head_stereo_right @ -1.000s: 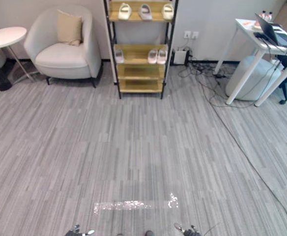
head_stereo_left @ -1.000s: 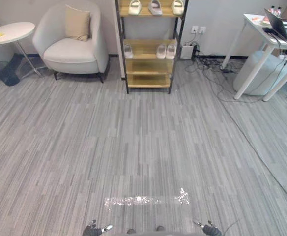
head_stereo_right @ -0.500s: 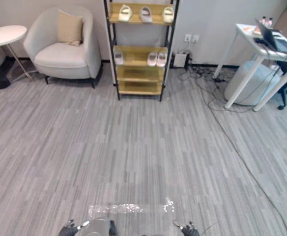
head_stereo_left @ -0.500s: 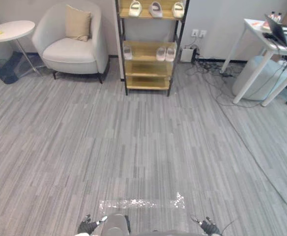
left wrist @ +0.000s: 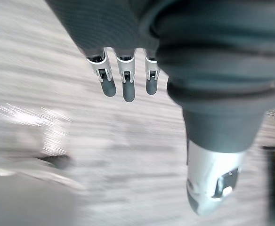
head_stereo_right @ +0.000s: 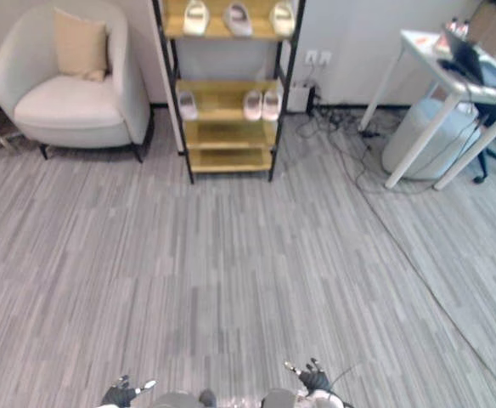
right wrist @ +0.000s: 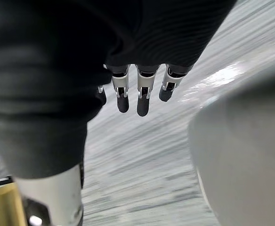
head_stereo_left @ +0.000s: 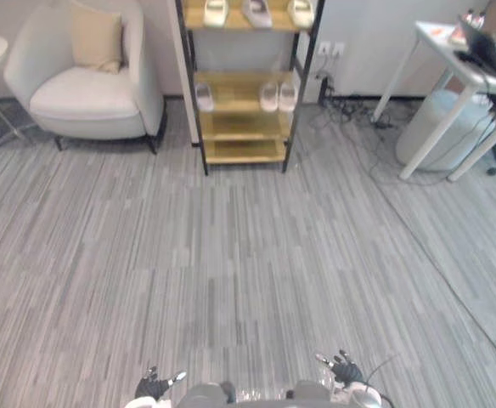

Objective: Organize the slippers on the shoe rack

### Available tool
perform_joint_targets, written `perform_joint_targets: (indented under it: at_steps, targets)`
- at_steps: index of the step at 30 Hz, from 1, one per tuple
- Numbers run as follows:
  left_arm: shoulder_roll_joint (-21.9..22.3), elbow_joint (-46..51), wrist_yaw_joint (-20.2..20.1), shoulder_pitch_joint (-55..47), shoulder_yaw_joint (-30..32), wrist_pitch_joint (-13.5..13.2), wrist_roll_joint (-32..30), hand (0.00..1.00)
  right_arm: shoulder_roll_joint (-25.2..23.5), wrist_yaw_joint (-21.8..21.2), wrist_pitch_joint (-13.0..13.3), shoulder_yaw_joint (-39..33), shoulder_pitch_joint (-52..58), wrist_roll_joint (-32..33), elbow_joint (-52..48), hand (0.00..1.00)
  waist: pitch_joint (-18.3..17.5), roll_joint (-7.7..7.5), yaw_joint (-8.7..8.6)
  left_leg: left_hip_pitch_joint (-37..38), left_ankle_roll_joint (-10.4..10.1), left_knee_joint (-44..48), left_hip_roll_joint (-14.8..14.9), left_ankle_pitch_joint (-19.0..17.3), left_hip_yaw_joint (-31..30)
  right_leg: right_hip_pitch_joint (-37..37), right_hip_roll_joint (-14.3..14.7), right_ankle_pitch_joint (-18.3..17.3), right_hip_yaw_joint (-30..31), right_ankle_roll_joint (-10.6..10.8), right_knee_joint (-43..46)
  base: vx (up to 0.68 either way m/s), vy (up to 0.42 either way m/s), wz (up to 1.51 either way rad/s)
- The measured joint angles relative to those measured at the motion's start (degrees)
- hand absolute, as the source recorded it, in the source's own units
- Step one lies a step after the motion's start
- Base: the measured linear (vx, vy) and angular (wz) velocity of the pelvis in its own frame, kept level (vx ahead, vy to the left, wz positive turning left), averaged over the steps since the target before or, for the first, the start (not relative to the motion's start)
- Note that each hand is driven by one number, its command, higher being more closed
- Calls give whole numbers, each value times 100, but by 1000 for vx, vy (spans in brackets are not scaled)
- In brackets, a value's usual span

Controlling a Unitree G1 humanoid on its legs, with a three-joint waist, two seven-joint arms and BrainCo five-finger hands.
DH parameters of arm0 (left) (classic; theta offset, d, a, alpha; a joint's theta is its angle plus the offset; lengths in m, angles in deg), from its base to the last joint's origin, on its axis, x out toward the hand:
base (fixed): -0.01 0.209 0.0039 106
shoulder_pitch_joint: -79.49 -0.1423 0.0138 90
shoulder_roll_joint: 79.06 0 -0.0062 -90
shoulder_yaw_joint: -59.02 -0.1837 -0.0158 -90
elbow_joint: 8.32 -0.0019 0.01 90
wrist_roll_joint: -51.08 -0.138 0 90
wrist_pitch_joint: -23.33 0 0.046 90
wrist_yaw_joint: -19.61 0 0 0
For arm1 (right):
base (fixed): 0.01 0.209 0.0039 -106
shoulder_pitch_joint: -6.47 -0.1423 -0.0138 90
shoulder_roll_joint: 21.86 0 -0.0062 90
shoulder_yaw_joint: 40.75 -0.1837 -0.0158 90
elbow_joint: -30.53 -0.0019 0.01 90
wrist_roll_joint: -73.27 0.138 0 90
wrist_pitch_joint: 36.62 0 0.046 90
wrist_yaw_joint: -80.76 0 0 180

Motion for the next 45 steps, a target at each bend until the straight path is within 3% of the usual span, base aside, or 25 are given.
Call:
perform_joint_targets:
  at_steps: [3,4,5,6,7,8,11,12,14,18,20,22,23,25,28,29,31,33,35,37,38,40,41,42,45]
  targets:
    - [299,-10,-2,210,-103,-35,-2,0,30,-8,14,1,-123,-23,14,0,3,44,-112,156,-232,-115,222,-140,-199,-450,155,480,-50,-117,-1783,446,-157,31]
    - [315,-14,-1,229,-103,-38,-2,0,28,-8,10,15,-141,-31,37,0,4,33,-120,194,-303,-116,263,-183,-247,-445,260,836,34,-158,-2298,429,-224,40]
    - [311,-20,-4,211,-51,-61,-2,0,9,1,10,69,-94,-45,105,0,1,-65,-134,387,-517,-109,261,-323,-424,-353,338,1830,221,-361,-2952,452,-289,38]
    - [311,-35,-2,203,3,-67,-2,0,20,0,10,80,-65,-56,157,0,-2,-112,-154,491,-585,-91,253,-390,-504,-328,324,1877,258,-352,-2927,455,-300,27]
    - [466,-48,6,209,137,-72,-1,0,136,-8,0,99,-137,-125,205,0,5,89,-161,597,-620,-19,479,-444,-531,-295,452,1756,109,-409,-2637,426,-306,29]
    - [559,-33,2,183,305,-93,-2,0,164,12,7,111,-122,-155,239,0,-31,168,-170,467,-642,382,617,-432,-610,-194,489,1433,2,-478,-2600,401,-299,18]
    - [726,36,-2,229,619,-83,10,0,246,22,21,160,-130,-147,150,0,47,379,-221,-380,-742,2479,1065,-275,-642,230,834,1096,-134,-652,-2772,406,-338,15]
    - [720,110,-3,210,640,-87,20,0,255,42,7,166,-108,-137,129,0,119,379,-202,-772,-706,3503,1333,-245,-589,580,997,968,-139,-767,-2958,364,-211,-4]
    - [719,224,-15,208,611,-94,36,0,208,46,-5,172,-93,-117,130,0,177,325,-126,-1095,-645,4033,1417,-393,-354,1098,1060,848,-89,-823,-3211,360,-168,-12]
    - [721,404,-95,218,516,-154,84,0,171,45,-31,167,-84,-63,129,0,164,293,-12,-1999,-460,2735,1021,-516,110,1770,1003,698,-10,-595,-3825,308,-57,-13]
    - [718,447,-108,221,518,-189,108,0,124,45,-31,161,-88,43,133,0,155,248,42,-2152,-368,1369,611,-90,98,1983,871,600,50,-458,-3945,400,91,-15]
    - [707,454,-105,210,520,-201,111,0,14,45,-28,190,-98,41,139,0,75,144,128,-2163,-251,689,266,854,-29,2178,688,456,239,-259,-4048,558,209,-34]
    - [680,446,-109,206,519,-197,111,0,-25,43,-28,227,-110,41,151,0,23,68,150,-2129,-27,685,142,1115,-30,2254,610,397,355,-169,-4099,686,228,-43]
    - [614,453,-108,217,525,-195,113,0,-211,32,-29,233,-136,36,215,0,-77,-41,159,-2120,164,992,91,915,185,2239,426,412,505,-71,-3999,583,177,-30]
    - [530,320,-111,253,288,-191,113,0,-375,-2,-26,232,-118,29,107,0,-95,-99,175,-1517,323,951,1,564,297,1603,230,482,742,299,-1786,502,193,-17]
    - [487,272,-115,281,20,-174,107,0,-365,-13,-20,213,-88,26,6,0,-87,-99,85,-1118,373,798,-63,400,176,1144,134,659,779,632,-453,449,120,25]
    - [484,182,-116,305,-162,-117,108,0,-361,-27,2,169,-89,23,-86,0,-62,-103,9,-576,410,570,-108,221,-17,876,40,565,615,463,558,444,68,35]
    - [513,59,-116,405,-284,-72,111,0,-336,-36,-2,154,-45,20,-143,0,-27,-68,-4,121,434,140,-65,197,-183,616,22,241,238,62,760,390,-8,36]
    - [530,-70,-118,437,-287,-73,111,0,-315,-41,11,141,-61,22,-166,0,-21,-76,-71,380,434,-9,40,197,-359,326,39,29,-140,-93,209,352,-80,57]
    - [547,-132,-119,444,-276,-72,109,0,-284,-44,17,89,-118,25,-160,0,-1,-66,-134,529,431,-50,172,195,-508,13,152,139,-238,-184,-964,354,-155,60]
    - [544,-129,-119,427,-273,-82,108,0,-268,-54,21,56,-152,25,-134,0,12,-50,-160,614,417,-102,238,187,-557,-58,233,323,-206,-202,-1496,380,-204,62]
    - [497,-123,-125,366,-272,-104,103,0,-202,-68,38,41,-211,26,40,0,42,-132,-205,826,-23,-103,275,-81,-806,-55,385,1498,-22,-364,-3034,438,-260,63]
    - [480,-144,-131,376,-244,-93,101,0,-191,-69,38,41,-215,30,41,0,86,-175,-226,936,-178,-97,263,-182,-861,-66,392,1970,91,-417,-2976,546,-324,30]
    - [588,-197,-138,392,-107,-89,99,0,-68,-68,25,41,-354,23,100,0,103,107,-234,1062,-297,-55,545,-248,-959,-54,568,1648,-10,-504,-2623,434,-268,9]
    - [750,-185,-169,383,145,-88,92,0,23,-67,39,23,-381,26,131,0,85,309,-264,623,-467,998,808,-141,-1078,117,799,1208,-170,-605,-2590,452,-284,5]
